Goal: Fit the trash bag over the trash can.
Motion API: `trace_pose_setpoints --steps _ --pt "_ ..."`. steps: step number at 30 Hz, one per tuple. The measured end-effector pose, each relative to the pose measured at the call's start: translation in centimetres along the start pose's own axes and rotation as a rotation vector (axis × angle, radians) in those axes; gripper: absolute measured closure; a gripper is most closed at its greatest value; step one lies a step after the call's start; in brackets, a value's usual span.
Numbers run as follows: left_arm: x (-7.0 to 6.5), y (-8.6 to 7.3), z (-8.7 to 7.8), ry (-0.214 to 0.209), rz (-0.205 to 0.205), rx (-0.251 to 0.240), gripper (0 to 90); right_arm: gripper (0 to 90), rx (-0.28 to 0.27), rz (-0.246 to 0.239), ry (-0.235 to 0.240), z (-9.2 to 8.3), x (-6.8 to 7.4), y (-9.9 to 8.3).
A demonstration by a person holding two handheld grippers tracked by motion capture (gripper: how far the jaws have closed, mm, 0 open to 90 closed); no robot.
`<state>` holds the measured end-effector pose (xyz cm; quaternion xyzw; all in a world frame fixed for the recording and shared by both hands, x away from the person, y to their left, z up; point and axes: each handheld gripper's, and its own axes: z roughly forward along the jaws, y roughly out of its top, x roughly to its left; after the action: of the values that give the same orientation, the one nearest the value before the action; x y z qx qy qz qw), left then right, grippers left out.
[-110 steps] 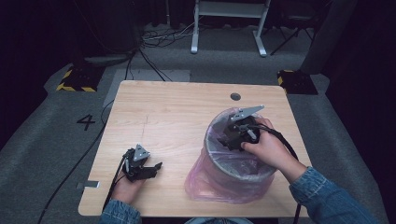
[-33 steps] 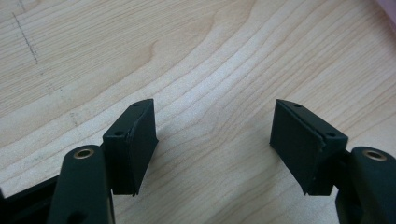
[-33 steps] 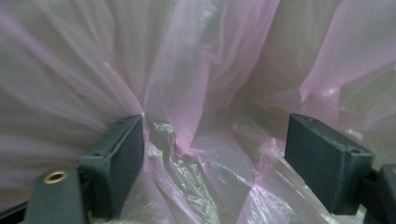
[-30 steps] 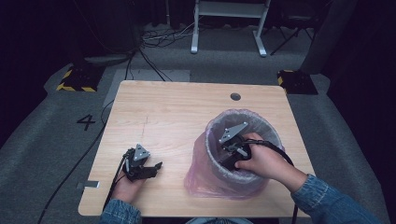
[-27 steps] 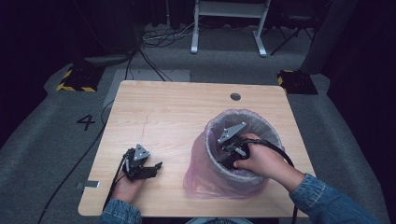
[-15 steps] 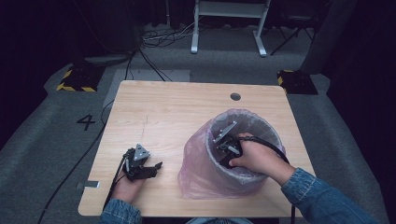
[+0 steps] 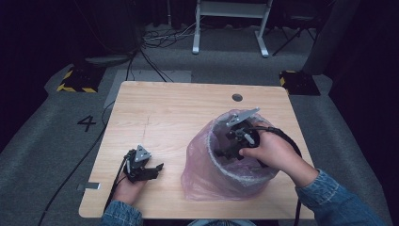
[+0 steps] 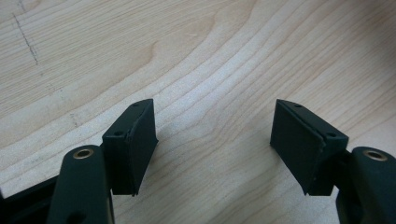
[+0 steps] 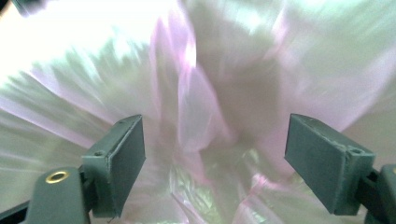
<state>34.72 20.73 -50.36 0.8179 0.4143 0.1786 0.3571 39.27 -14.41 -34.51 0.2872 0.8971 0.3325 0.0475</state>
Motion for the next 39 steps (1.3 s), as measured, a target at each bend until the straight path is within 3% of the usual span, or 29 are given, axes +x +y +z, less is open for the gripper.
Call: trace_pose_setpoints --steps 7,16,23,39 --pt "0.0 0.0 0.0 0.0 0.001 0.0 31.2 20.6 -0.094 0.002 -0.01 -2.8 -0.1 1.1" --pt "0.0 0.0 0.0 0.0 0.002 0.001 31.2 21.0 -0.23 0.009 -0.06 -6.5 -0.5 0.3" --pt "0.1 0.3 0.3 0.002 0.0 0.0 30.1 21.1 -0.319 0.031 -0.117 -10.3 -1.3 -1.9" --pt "0.1 0.2 0.3 0.004 -0.001 -0.001 30.1 21.1 -0.395 0.109 -0.22 -15.4 -4.4 -7.4"
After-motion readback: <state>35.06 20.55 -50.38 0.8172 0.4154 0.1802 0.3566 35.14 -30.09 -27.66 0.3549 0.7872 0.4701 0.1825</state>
